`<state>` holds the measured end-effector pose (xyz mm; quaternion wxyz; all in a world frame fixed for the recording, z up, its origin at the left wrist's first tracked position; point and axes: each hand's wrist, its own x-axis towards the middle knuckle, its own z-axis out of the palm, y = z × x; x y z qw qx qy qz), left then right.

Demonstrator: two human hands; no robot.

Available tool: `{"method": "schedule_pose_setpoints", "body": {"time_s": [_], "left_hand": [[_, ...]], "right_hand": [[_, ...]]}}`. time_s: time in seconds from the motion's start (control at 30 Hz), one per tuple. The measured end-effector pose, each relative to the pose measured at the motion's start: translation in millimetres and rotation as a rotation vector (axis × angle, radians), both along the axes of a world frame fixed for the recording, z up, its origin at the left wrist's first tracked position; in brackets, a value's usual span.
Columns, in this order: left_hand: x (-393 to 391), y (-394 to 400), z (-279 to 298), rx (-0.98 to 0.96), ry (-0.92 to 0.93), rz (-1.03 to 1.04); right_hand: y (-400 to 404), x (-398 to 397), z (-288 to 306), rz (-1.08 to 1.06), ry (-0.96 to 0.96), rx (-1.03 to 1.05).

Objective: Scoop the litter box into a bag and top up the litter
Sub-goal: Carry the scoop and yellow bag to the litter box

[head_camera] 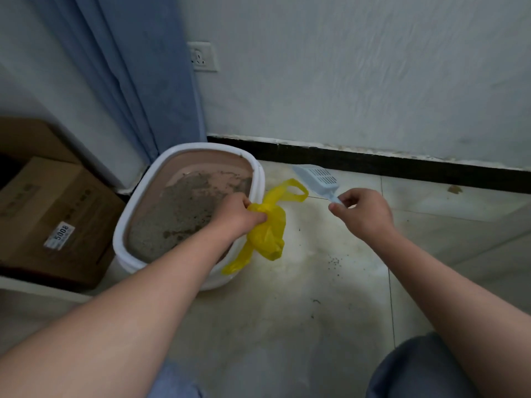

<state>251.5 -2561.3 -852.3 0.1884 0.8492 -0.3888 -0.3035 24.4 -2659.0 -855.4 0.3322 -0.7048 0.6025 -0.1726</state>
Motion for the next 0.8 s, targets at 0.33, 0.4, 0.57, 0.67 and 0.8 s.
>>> {"method": "schedule_pose_setpoints", "body": {"time_s": [0.33,0.4,0.57,0.67,0.8], "left_hand": [[-17.3,-32.4,24.0,0.145,-0.148,-0.135],[-11.3,-41.2,36.3,0.164,-0.144,-0.150],[1.0,-23.9,7.2,0.064,-0.142,-0.129],[8.0,-9.6,-24.7,-0.035,-0.163,-0.101],[11.1,0.4,-52.3,-0.179,-0.173,-0.074]], "right_hand": [[-5.7,13.3,-9.2,-0.088,-0.056,-0.005],[-8.4,23.0,-8.9,-0.118,-0.095,0.026],[-9.1,50.8,-22.0,-0.091,-0.130,0.037],[-4.1,58.5,-34.9,-0.018,-0.073,0.034],[-1.9,55.1,-41.4,0.046,-0.028,0.023]]}}
